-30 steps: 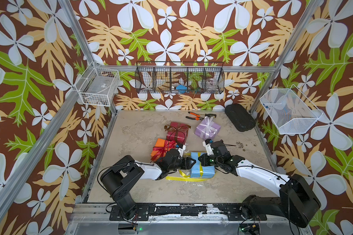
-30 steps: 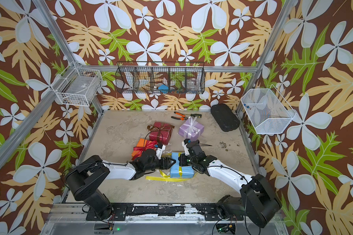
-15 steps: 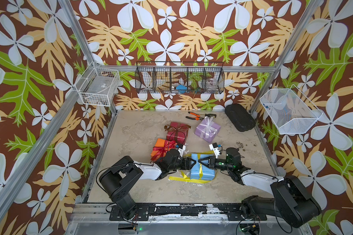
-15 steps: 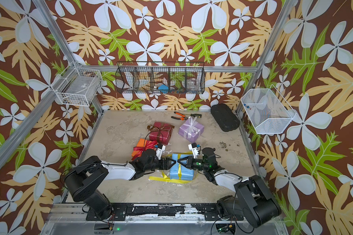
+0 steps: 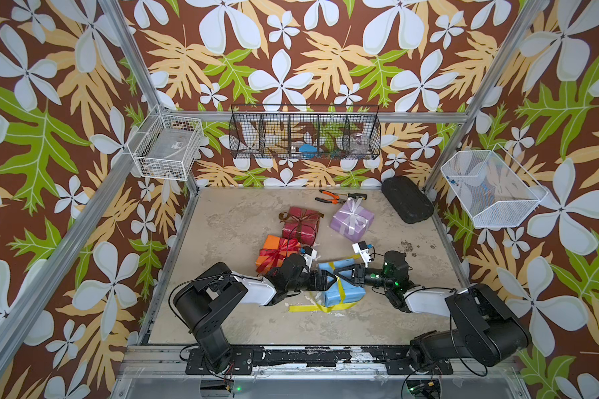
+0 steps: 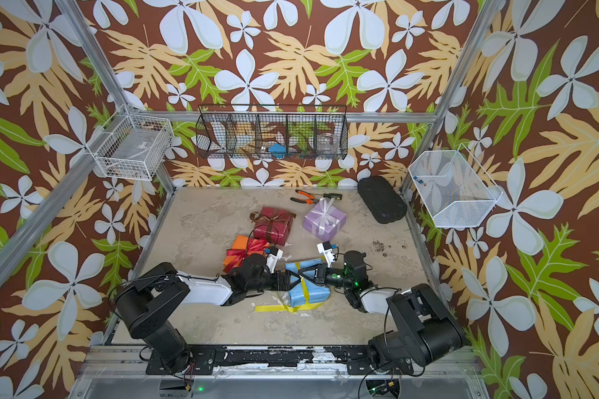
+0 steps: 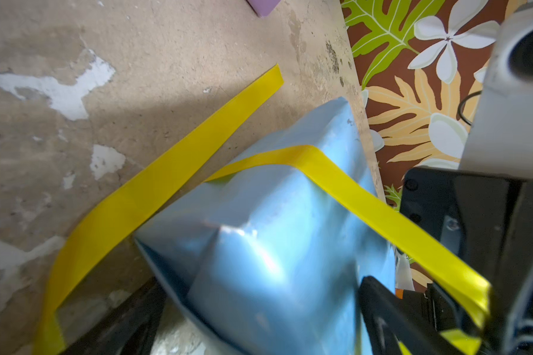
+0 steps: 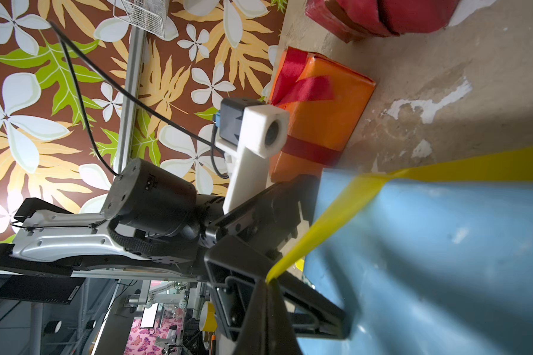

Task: Untie the ribbon bows on the gift boxes
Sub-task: Pull the ribbon from the gift box.

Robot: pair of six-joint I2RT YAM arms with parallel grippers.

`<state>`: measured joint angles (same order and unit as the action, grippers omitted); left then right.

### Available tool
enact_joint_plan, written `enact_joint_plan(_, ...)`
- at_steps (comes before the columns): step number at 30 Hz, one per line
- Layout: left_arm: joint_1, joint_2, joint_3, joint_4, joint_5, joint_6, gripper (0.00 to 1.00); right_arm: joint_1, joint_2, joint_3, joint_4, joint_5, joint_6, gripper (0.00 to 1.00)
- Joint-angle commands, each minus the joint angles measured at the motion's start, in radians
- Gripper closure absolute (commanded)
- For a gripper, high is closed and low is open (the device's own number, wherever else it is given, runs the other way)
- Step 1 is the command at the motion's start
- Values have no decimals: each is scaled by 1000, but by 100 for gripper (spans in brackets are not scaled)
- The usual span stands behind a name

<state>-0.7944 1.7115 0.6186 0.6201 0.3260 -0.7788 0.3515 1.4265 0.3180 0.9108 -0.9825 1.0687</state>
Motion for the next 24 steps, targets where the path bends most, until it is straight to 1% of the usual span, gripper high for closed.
enact_joint_plan(1, -2, 27, 10, -17, -36, 0, 0, -1, -17, 18, 42, -31, -3, 100)
enact_joint_plan(11, -2, 33, 33, -81, -62, 32, 0, -18, -123, 164, -249, -19, -146, 100)
enact_joint_plan(17, -2, 30, 35, -110, -62, 46, 1, -67, -143, 208, -283, -41, -151, 100)
enact_joint_plan(24, -1, 26, 18, -130, -69, 59, 2, -74, -173, 288, -339, -56, -160, 100)
